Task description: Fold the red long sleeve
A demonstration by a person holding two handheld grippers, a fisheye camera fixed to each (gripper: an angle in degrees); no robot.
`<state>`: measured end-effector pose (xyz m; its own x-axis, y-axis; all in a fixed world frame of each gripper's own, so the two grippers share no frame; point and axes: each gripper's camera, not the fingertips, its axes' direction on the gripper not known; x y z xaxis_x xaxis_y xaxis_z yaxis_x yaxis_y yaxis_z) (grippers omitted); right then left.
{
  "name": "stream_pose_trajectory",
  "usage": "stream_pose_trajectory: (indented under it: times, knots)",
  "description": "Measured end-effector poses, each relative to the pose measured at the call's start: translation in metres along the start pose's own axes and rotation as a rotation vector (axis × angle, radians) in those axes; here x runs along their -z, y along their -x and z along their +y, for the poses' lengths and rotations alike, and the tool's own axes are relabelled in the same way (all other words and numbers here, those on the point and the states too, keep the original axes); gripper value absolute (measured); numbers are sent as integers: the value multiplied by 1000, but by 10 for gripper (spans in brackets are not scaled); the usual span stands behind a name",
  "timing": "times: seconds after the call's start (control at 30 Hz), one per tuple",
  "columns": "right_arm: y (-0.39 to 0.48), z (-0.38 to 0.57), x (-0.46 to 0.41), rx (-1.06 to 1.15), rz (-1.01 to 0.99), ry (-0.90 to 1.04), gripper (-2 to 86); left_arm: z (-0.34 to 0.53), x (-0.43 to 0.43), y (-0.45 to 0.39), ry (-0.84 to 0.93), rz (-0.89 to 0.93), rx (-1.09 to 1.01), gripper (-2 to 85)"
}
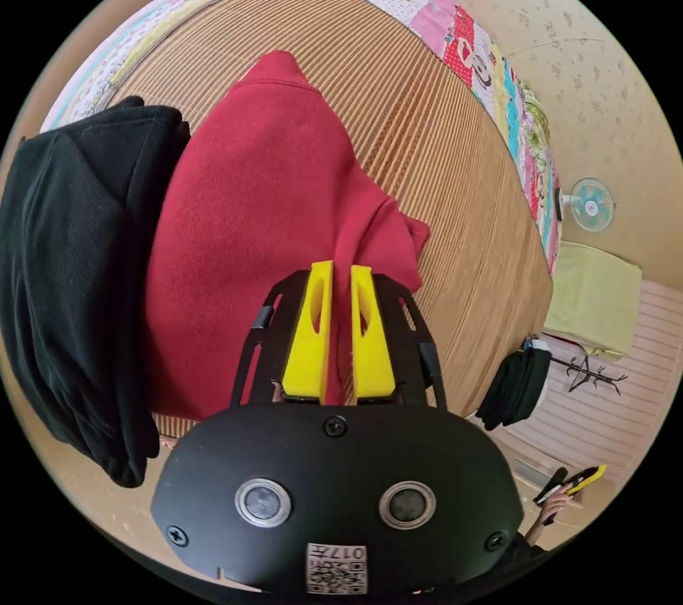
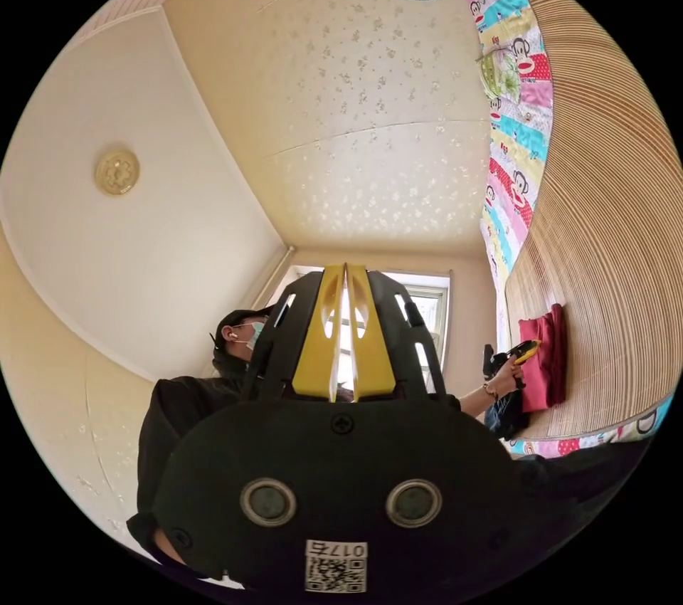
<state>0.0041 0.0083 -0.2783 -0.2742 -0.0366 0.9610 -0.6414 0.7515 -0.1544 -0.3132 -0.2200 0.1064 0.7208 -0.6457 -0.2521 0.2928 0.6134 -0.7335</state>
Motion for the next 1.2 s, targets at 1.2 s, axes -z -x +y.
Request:
stream_pose_trajectory:
  times: [1.2]
  knots:
    - [-71, 113, -34, 231, 675, 574, 63, 285, -56, 12, -116, 780, -696, 35]
